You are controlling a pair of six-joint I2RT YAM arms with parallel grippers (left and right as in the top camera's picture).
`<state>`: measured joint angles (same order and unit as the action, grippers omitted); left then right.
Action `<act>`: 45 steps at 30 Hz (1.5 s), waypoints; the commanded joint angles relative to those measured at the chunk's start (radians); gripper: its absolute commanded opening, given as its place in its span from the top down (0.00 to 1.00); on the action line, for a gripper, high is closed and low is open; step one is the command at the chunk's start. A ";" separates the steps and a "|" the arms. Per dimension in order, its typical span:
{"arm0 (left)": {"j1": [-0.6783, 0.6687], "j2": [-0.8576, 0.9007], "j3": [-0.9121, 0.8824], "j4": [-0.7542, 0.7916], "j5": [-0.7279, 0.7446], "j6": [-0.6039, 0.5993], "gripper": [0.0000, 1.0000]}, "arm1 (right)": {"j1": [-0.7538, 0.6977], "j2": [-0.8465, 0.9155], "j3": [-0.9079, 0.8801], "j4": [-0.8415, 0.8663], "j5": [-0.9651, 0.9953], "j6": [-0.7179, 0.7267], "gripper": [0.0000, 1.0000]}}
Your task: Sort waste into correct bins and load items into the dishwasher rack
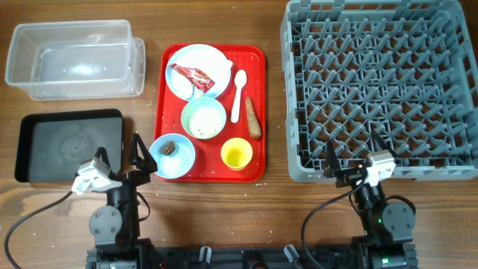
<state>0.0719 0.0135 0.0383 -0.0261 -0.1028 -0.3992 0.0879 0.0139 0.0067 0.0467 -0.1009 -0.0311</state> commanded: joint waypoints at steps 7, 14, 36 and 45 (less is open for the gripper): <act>-0.002 0.222 0.171 0.008 0.037 0.125 0.00 | -0.008 0.222 0.200 0.006 -0.058 0.005 0.00; -0.003 0.659 0.508 -0.008 0.134 0.138 0.00 | -0.008 0.573 0.516 -0.048 -0.153 0.005 0.00; -0.255 1.923 1.552 -0.493 0.293 0.071 0.00 | -0.007 1.076 1.212 -0.786 -0.190 -0.007 0.00; -0.331 2.055 1.551 -0.490 -0.067 -0.215 0.00 | -0.007 1.114 1.212 -0.814 -0.189 -0.022 0.00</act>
<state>-0.2081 2.0098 1.5742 -0.5152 0.0139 -0.5171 0.0814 1.1084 1.1995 -0.7689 -0.2699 -0.0536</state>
